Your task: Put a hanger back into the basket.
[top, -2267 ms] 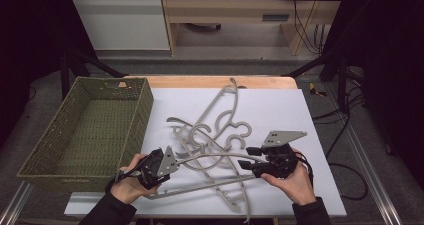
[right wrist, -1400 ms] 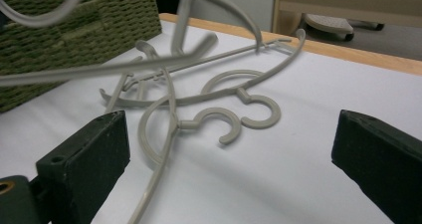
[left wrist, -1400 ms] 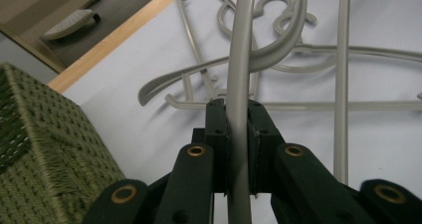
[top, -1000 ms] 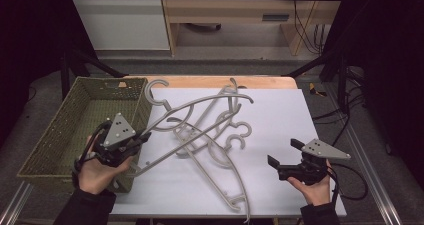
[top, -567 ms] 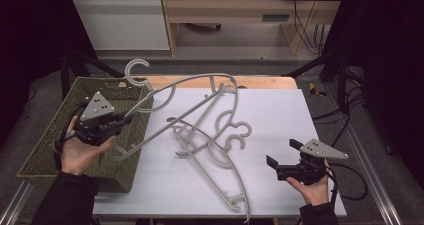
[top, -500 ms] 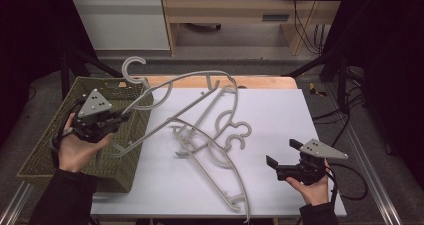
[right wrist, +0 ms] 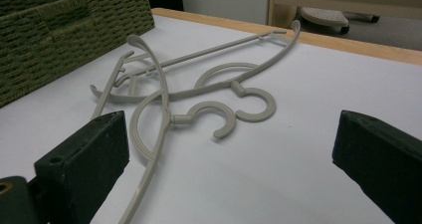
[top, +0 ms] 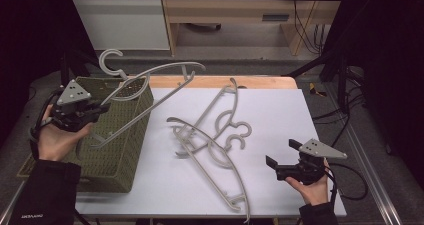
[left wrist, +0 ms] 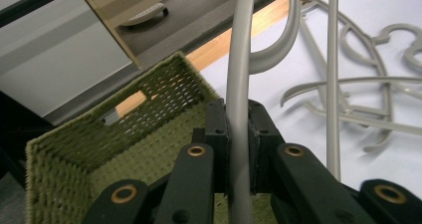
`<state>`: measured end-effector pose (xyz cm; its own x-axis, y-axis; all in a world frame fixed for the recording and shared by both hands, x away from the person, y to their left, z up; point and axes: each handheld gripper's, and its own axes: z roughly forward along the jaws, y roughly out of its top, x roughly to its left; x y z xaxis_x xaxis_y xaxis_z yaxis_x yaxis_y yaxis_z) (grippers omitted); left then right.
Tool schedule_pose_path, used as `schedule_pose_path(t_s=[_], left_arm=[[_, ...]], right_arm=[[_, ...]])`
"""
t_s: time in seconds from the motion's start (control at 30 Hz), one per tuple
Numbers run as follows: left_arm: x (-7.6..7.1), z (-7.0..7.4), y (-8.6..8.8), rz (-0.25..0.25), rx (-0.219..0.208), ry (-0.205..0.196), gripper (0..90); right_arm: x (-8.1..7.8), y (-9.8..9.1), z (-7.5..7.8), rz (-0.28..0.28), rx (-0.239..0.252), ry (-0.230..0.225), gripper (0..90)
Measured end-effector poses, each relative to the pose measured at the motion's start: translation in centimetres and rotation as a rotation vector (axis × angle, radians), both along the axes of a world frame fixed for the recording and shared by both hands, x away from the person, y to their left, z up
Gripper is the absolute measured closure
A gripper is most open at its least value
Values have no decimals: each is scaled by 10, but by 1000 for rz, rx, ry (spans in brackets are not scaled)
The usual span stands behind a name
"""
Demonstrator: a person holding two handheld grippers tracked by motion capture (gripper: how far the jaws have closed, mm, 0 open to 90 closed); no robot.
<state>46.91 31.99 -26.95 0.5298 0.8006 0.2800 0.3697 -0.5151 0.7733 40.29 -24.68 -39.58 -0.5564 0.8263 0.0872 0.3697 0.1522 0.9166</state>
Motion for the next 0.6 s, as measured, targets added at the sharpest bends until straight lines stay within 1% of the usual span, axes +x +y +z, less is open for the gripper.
schedule_pose_path(t_s=[0.03, 0.1, 0.13, 0.2, 0.23, 0.37, 0.4, 0.6], left_arm=[[0, 0, 3, 4, 4, 5, 824], [1, -2, 8, 20, 2, -5, 824], [2, -4, 11, 22, -5, -18, 824], [3, -6, 18, 32, -10, -15, 824], [3, -7, 22, 45, -4, -3, 824], [2, -11, 36, 75, -1, 4, 824], [1, -12, 41, 88, -1, 2, 824], [-3, -14, 65, 127, -2, 6, 824]], right_arm=[[0, 0, 0, 0, 0, 1, 17], [0, 1, 0, 2, 1, 0, 17], [0, 1, 0, 1, -1, -1, 17], [0, 1, 0, 2, 1, 0, 17], [0, 1, 0, 2, 1, 1, 17], [0, 0, 0, 1, -1, 0, 19], [1, 1, 0, -2, -3, -1, 19], [1, 1, 0, 0, -2, -1, 19]])
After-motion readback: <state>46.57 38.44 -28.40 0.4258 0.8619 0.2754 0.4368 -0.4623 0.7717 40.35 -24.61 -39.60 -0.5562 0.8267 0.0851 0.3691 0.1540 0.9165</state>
